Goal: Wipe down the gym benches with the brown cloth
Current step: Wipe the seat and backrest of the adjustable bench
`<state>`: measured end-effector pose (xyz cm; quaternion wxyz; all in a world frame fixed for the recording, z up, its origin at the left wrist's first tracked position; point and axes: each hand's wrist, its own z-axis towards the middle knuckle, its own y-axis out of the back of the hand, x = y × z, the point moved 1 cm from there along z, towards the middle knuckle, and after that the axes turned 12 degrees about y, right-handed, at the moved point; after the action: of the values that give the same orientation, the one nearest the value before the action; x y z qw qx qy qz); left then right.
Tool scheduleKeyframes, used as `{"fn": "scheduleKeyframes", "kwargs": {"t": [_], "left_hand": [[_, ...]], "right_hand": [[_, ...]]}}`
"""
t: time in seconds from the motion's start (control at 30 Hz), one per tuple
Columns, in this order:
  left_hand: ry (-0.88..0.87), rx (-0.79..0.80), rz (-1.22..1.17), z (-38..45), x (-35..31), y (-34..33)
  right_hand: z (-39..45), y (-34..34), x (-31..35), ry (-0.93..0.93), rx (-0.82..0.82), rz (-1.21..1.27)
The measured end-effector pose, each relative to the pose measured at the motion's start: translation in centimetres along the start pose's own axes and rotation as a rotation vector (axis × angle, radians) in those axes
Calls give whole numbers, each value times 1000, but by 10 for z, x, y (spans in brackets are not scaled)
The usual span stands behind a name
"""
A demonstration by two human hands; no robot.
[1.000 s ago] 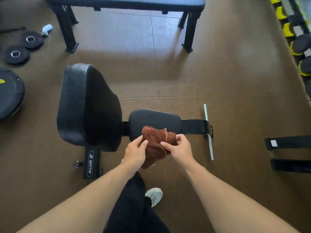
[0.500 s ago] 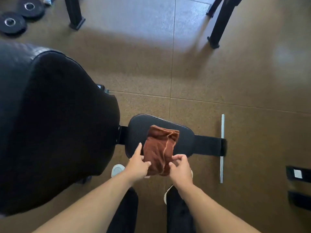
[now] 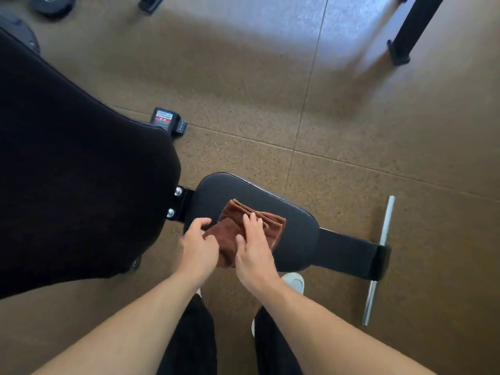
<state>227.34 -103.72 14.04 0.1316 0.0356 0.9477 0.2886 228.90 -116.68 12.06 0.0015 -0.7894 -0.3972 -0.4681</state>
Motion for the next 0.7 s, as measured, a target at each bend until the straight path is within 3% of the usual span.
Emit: {"fn": "scheduleKeyframes", "kwargs": {"t": [0.1, 0.13, 0.2, 0.27, 0.33, 0.5, 0.7], "left_hand": [[103, -199, 193, 13, 21, 4], [70, -237, 237, 16, 25, 5], [-160, -299, 311, 20, 27, 3], [-419, -296, 335, 34, 28, -3], [-516, -273, 292, 50, 22, -8], [-427, -214, 297, 79, 8, -13], [-528, -141, 603, 94, 23, -14]], "right_hand": [[23, -39, -13, -37, 108, -366], [28, -46, -16, -35, 105, -450], [41, -53, -28, 28, 74, -588], [61, -47, -40, 161, 12, -677], [84, -35, -47, 295, -47, -755], [132, -8, -45, 491, -110, -902], [64, 30, -100, 300, -365, -863]]}}
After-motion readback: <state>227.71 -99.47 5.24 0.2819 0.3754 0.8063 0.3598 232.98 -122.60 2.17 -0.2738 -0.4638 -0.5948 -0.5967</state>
